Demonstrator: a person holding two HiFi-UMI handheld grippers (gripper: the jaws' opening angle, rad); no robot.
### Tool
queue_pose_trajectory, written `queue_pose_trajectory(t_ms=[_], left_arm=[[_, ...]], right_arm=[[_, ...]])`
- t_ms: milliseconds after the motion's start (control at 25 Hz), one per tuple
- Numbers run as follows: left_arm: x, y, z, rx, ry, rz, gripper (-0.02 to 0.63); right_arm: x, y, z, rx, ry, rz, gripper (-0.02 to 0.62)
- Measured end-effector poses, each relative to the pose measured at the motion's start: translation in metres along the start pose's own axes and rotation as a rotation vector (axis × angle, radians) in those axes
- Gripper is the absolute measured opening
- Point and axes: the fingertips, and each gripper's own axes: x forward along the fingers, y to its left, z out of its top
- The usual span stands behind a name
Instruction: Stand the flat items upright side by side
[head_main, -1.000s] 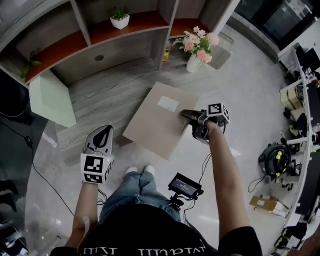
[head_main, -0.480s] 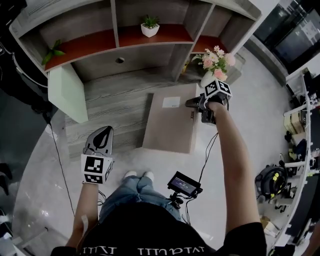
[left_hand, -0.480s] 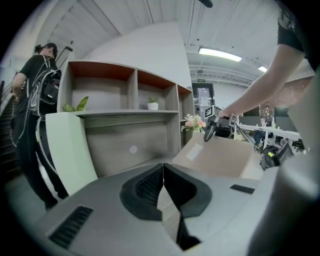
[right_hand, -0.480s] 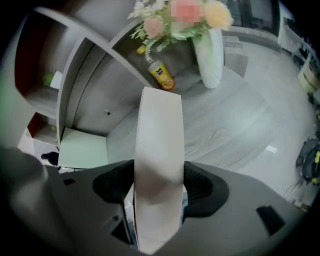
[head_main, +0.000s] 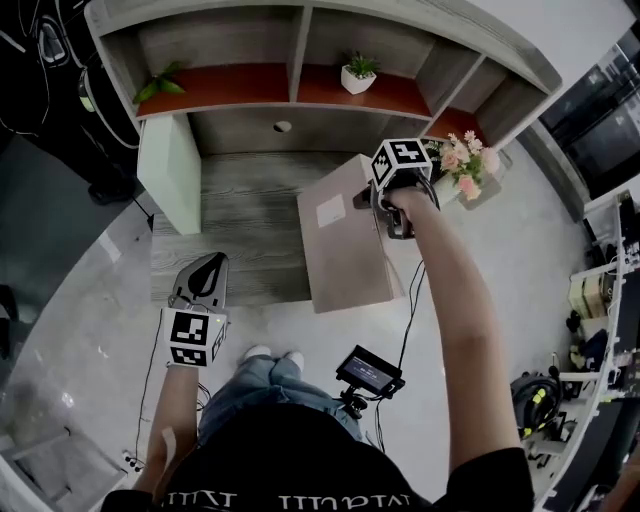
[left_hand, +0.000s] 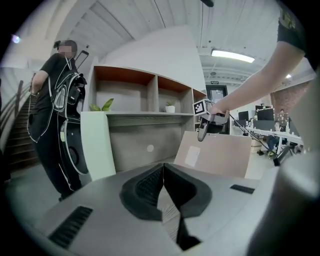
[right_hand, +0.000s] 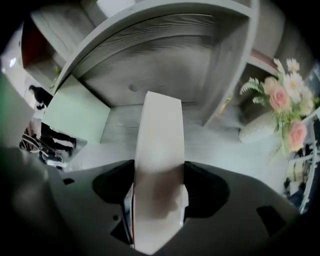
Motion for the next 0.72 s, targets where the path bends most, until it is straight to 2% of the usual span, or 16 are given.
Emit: queue_pose_trajectory(t_ms=[200, 360, 560, 720], left_arm=[[-0.011, 0.013, 0.0, -0.017, -0.009, 0.038, 0.012], [-0.016, 0.018, -0.001, -0.021, -0.015, 0.047, 0.012], [-0.016, 0.016, -0.002, -0.027, -0.022, 0.044, 0.012], [-0.018, 0.016, -0.002, -0.037, -0.027, 0.05, 0.012]], right_arm=[[0.0, 0.051, 0.019, -0.2, -0.005, -0.129, 0.327], [0.003, 0.082, 0.018, -0.289, -0.009, -0.162, 0.332], [0.004, 0.099, 0.018, -0.326, 0.013, -0.151, 0.334], [-0.002, 0.116, 0.025, -0.337, 0.03, -0.059, 0.337]])
